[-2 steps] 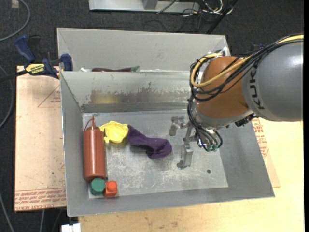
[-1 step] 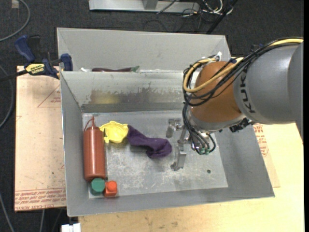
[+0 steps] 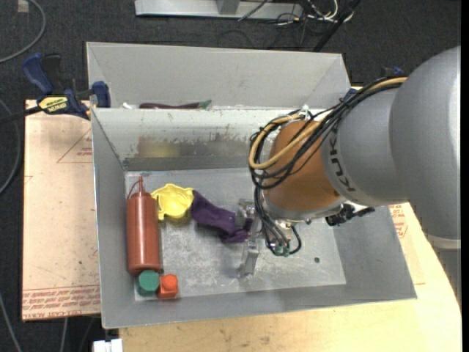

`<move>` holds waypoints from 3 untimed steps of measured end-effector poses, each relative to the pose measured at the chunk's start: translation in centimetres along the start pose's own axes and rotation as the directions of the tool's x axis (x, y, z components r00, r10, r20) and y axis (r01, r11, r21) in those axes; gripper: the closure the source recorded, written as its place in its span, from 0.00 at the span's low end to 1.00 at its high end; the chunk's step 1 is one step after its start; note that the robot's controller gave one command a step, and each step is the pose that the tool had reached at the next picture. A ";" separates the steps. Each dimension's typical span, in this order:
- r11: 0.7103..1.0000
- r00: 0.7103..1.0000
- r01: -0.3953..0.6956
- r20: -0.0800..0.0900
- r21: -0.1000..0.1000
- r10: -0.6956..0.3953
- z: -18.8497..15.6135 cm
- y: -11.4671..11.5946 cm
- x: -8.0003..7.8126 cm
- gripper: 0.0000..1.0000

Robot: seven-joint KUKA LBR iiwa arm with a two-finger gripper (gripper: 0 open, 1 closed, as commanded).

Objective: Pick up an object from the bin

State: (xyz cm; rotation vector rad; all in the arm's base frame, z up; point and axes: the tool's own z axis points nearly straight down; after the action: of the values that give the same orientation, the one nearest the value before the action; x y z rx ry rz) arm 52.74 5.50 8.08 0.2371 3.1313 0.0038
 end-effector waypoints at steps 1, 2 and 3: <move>0.995 0.995 0.103 0.009 0.000 -0.103 0.2 1.7 -1.5 1.00; 0.995 0.995 0.103 0.009 0.000 -0.103 0.2 1.7 -1.5 1.00; 0.992 0.992 0.124 -0.001 0.002 -0.124 -3.1 1.5 -1.5 1.00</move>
Offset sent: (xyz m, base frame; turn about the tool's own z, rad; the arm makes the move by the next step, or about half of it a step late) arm 0.0000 0.0000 0.0000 0.0000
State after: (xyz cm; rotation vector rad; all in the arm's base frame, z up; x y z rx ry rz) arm 54.44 6.73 11.14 0.0418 3.1408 0.0005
